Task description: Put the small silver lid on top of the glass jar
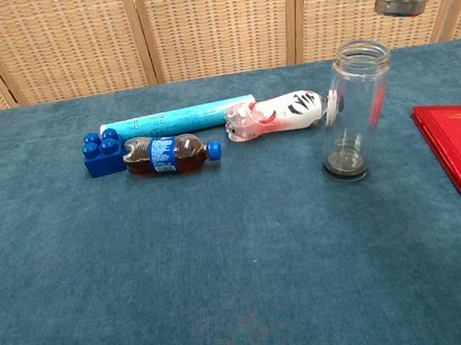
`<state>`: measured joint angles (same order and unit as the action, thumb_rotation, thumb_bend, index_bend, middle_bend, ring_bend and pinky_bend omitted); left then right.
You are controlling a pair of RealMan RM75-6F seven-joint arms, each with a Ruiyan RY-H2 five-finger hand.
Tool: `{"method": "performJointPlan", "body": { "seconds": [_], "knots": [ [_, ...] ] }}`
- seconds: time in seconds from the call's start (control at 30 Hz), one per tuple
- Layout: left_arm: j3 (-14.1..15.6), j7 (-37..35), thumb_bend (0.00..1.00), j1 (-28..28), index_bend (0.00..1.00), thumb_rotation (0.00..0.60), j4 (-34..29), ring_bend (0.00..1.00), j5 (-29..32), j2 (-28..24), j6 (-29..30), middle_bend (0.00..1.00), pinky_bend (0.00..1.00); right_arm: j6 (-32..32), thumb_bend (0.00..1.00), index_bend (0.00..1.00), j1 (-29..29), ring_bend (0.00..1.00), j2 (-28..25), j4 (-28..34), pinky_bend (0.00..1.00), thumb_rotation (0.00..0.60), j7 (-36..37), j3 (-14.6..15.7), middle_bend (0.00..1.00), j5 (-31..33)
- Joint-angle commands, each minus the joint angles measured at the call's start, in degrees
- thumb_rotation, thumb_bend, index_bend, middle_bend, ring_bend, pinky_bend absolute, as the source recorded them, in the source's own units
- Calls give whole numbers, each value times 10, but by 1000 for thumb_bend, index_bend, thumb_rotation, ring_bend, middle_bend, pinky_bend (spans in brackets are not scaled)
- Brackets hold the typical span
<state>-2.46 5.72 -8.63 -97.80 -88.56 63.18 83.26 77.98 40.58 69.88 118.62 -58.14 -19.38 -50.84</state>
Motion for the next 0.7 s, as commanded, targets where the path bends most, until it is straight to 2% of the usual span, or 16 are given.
{"method": "performJointPlan", "body": {
  "seconds": [0.03,0.33,0.7],
  "knots": [
    [-1,0,216,-3,0,600,1,0,1,1,-4,0,0,2,546,634,12,101,12,-9,353,600,-6,2,268,6],
    [-4,-6,216,-8,0,600,4,0,2,3,-6,0,0,3,546,633,43,105,48,-47,353,600,-3,-2,268,25],
    [-7,-19,215,-7,0,600,11,0,-1,4,5,0,0,7,546,633,58,108,84,-79,353,600,15,12,268,25]
  ]
}}
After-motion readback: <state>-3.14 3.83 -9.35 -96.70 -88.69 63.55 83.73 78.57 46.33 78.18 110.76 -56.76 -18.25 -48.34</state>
